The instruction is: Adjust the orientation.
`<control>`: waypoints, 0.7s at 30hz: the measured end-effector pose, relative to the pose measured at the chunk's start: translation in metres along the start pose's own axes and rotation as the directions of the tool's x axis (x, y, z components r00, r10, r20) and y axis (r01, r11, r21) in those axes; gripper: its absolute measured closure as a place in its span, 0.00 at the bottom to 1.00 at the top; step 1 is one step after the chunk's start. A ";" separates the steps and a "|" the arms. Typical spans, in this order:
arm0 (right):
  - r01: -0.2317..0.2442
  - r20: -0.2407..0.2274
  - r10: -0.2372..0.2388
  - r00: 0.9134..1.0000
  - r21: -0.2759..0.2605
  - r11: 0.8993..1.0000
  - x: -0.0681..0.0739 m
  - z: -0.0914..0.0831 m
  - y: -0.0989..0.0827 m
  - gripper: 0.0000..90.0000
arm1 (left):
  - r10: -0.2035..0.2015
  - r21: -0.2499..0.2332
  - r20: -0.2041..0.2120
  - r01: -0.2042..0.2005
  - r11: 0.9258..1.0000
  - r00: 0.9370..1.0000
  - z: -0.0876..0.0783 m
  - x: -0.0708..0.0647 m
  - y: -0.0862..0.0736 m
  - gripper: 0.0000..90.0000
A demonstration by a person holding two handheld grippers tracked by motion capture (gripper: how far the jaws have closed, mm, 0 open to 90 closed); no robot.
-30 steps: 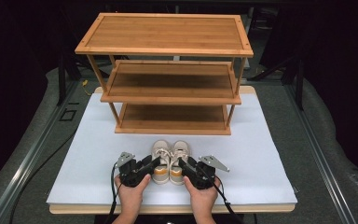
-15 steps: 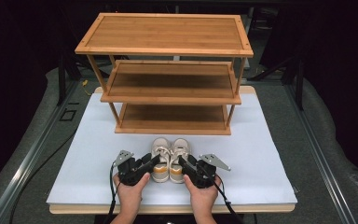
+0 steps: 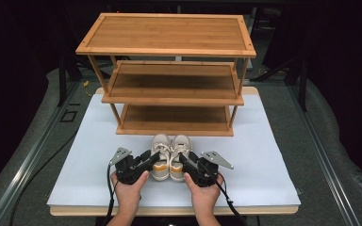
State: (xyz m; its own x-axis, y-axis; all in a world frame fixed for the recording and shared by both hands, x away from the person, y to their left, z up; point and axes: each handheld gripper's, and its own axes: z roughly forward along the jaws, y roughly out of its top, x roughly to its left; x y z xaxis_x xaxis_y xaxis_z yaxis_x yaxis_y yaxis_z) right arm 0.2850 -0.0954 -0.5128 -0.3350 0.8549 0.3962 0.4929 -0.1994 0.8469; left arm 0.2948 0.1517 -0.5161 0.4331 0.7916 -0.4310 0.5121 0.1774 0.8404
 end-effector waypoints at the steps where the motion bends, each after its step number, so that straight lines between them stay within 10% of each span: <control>1: 0.003 -0.010 -0.003 1.000 0.008 1.000 0.000 -0.001 0.001 0.62 | 0.001 -0.004 0.001 -0.001 1.000 1.000 -0.001 -0.001 0.002 0.61; 21: 0.002 -0.016 -0.003 1.000 -0.015 1.000 0.013 -0.010 0.027 0.62 | -0.001 -0.028 0.010 0.001 1.000 1.000 -0.013 -0.011 0.029 0.61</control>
State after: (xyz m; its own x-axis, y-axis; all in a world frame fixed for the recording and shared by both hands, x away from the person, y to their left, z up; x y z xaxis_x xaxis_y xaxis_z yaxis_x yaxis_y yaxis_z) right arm 0.2864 -0.0943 -0.4813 -0.3489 0.8478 0.3995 0.4797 -0.2046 0.8532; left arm 0.2955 0.1554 -0.4830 0.4402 0.7854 -0.4351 0.4918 0.1945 0.8487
